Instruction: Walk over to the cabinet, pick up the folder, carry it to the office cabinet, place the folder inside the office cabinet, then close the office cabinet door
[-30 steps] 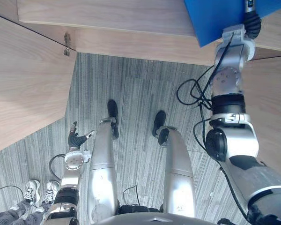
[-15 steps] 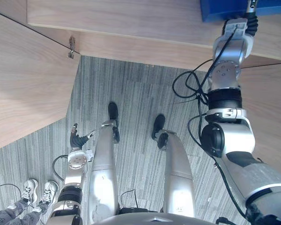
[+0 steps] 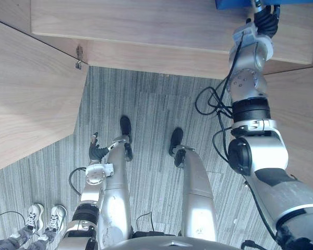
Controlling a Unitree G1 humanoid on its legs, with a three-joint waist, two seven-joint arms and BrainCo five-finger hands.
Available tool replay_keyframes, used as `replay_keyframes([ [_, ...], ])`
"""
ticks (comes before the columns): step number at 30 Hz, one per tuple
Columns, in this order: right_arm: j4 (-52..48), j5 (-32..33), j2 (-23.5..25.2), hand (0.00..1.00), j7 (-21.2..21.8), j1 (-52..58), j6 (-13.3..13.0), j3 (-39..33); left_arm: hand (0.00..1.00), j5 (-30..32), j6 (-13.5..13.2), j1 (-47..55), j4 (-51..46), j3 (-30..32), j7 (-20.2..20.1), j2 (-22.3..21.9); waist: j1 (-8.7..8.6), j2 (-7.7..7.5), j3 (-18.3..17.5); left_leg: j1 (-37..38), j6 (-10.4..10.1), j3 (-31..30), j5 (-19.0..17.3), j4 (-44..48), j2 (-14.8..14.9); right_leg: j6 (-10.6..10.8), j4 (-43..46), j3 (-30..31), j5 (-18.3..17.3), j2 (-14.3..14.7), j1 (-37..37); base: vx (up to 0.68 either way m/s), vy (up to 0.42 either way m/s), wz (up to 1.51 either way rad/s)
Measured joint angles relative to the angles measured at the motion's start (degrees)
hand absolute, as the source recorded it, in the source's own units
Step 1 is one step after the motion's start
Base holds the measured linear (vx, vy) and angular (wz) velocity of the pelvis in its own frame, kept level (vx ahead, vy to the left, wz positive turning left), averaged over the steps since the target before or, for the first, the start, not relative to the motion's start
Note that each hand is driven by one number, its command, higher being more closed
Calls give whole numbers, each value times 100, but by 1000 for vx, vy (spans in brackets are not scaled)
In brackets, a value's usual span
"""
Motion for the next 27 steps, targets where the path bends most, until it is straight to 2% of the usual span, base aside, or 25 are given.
replay_keyframes([
  [10, 464, -2203, -528, 0, 557, 609, 710, 225, 0, 0, 57, -12, 248, 54, -2, 52, -122, -3, -33, 163, 71, 120, -5, -46, 9, 58, -251, 13, 113, -8, 219, 6, 8, -1],
  [14, 489, -3188, -696, 0, 778, 815, 893, 265, 0, 0, 117, -130, 461, 171, -23, 53, -113, -5, -34, 203, 74, 119, -8, -63, 13, 58, -250, 6, 113, -8, 271, 0, 0, 0],
  [18, 381, -4014, -831, 0, 890, 1052, 932, 481, 0, 10, 122, -130, 472, 193, -46, 55, -102, -8, -37, 224, 88, 123, -18, -58, 14, 57, -251, 5, 113, -8, 298, 0, 0, 0],
  [23, -821, -4795, -826, 0, 854, 1967, 1033, 493, 0, 25, 126, -123, 406, 224, -100, 52, -67, -10, -38, 221, 96, 138, -27, -57, 14, 59, -278, 8, 114, -8, 296, 13, -1, -1],
  [24, -1395, -5098, -823, 0, 782, 2337, 1077, 488, 0, 89, 138, -114, 374, 222, -100, 43, -71, -10, -38, 223, 99, 145, -29, -54, 14, 60, -292, 13, 115, -7, 293, 0, 0, 0],
  [27, -2105, -5397, -799, 0, 598, 2730, 1075, 485, 0, 183, 155, -111, 335, 210, -101, 32, -75, -10, -38, 225, 100, 151, -33, -60, 16, 60, -298, 17, 115, -6, 289, 11, -1, -1],
])
